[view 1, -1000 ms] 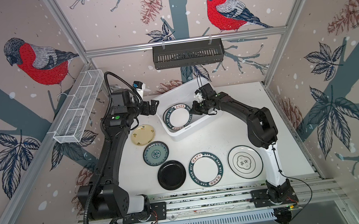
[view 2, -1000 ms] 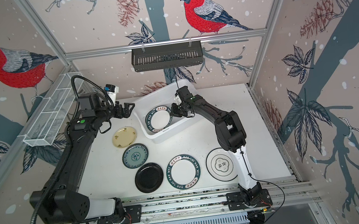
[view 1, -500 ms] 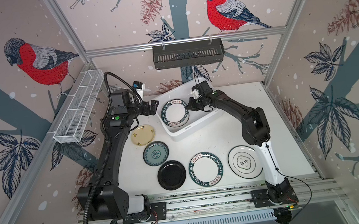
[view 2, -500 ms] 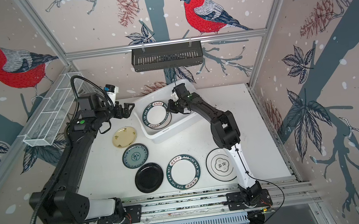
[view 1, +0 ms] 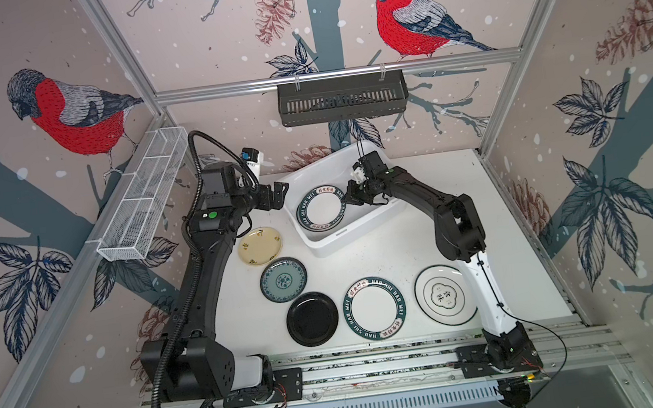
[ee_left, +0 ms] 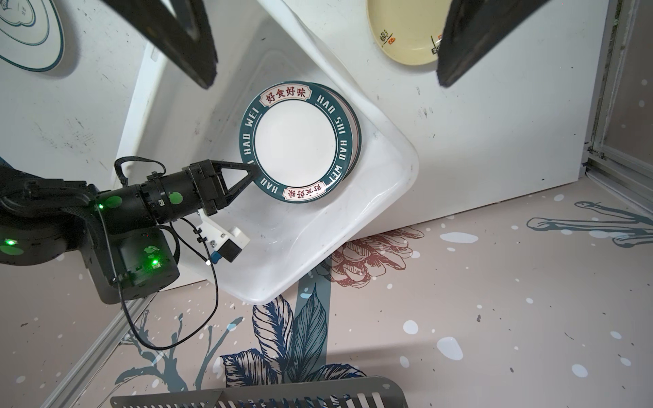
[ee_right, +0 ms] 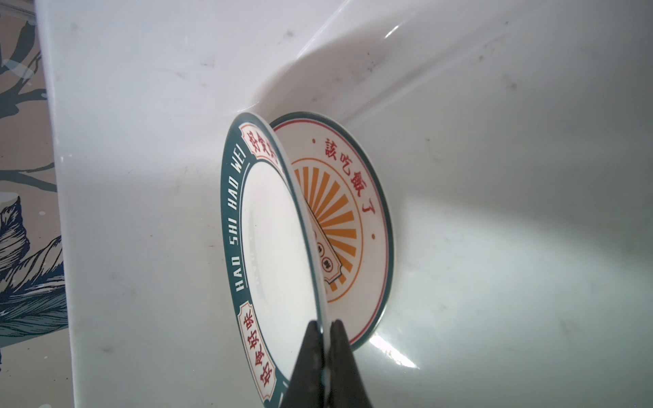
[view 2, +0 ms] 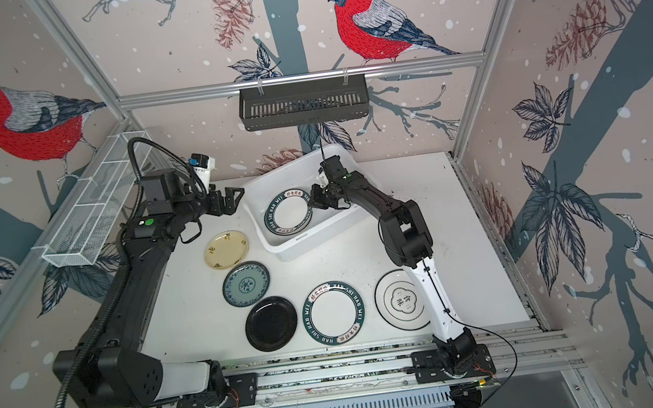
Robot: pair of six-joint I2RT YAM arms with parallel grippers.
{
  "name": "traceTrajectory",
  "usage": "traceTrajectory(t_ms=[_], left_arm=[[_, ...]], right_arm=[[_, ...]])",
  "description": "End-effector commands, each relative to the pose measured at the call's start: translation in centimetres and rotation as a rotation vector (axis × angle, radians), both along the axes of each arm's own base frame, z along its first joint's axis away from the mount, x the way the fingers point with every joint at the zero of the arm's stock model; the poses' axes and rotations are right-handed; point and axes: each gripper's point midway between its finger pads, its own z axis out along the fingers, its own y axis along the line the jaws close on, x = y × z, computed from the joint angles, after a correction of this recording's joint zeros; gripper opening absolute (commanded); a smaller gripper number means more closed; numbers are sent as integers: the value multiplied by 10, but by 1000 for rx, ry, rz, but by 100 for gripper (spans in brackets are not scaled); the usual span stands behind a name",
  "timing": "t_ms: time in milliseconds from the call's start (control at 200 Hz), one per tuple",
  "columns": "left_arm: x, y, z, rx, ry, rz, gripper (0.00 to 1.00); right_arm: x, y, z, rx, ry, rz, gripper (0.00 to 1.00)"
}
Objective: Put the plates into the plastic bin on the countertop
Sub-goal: 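Lower the green-rimmed plate onto the sunburst plate in the bin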
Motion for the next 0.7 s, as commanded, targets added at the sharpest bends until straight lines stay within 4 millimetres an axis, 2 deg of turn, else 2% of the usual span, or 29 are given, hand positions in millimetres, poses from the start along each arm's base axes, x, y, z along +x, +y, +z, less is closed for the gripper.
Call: traceTrajectory(t_ms=[0, 230, 695], left_arm=[[5, 2, 11, 4, -48, 4, 96], [7, 2, 9, 3, -43, 4, 96], [9, 7, 12, 9, -48, 13, 96]], right_arm=[[5, 6, 6, 46, -15, 22, 0], [7, 9, -3, 63, 6, 30, 1], [12, 3, -19, 78, 42, 13, 4]])
